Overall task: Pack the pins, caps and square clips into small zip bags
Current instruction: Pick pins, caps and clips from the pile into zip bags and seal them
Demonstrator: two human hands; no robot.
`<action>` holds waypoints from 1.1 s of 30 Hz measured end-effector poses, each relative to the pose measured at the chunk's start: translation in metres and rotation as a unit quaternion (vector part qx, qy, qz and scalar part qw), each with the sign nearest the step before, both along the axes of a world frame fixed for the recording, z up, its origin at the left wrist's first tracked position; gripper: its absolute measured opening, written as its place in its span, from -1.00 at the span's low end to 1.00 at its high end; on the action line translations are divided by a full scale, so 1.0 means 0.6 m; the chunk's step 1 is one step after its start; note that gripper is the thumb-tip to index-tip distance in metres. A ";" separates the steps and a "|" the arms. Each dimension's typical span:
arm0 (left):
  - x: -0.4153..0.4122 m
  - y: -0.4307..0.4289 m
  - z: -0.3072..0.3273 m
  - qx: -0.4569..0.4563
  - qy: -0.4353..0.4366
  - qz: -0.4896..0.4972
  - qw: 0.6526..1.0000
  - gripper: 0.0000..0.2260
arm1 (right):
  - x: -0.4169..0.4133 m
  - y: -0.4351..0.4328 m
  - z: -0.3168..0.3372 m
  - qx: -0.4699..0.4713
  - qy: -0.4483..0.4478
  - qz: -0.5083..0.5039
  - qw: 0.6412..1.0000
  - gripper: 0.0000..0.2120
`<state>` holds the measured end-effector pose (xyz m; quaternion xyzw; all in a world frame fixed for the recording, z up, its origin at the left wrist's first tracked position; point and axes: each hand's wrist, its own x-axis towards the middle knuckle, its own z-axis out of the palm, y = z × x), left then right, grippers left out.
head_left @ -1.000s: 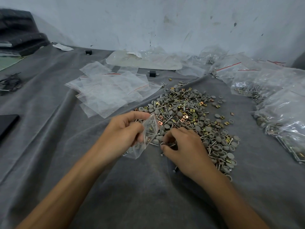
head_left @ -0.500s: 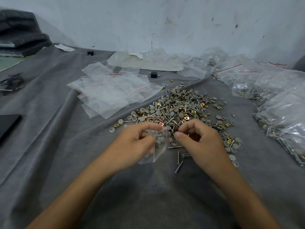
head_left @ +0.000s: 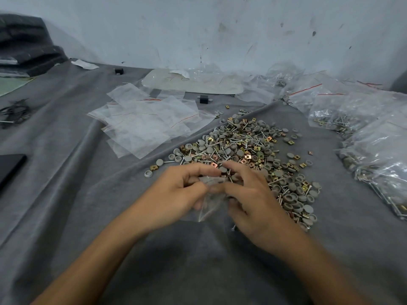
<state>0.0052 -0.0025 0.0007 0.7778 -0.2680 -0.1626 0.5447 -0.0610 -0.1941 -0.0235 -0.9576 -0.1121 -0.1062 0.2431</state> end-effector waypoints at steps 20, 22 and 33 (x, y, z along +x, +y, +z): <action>-0.003 0.012 0.020 -0.146 0.003 0.077 0.986 -0.81 | -0.010 -0.002 0.050 0.462 -0.063 0.003 0.884 -0.96; -0.002 0.011 0.018 -0.163 0.006 0.075 0.984 -0.81 | -0.012 -0.004 0.051 0.461 -0.057 0.007 0.886 -0.96; -0.015 -0.008 0.010 -0.196 -0.031 0.056 0.979 -0.91 | -0.014 -0.006 0.048 0.418 -0.025 0.002 0.908 -0.77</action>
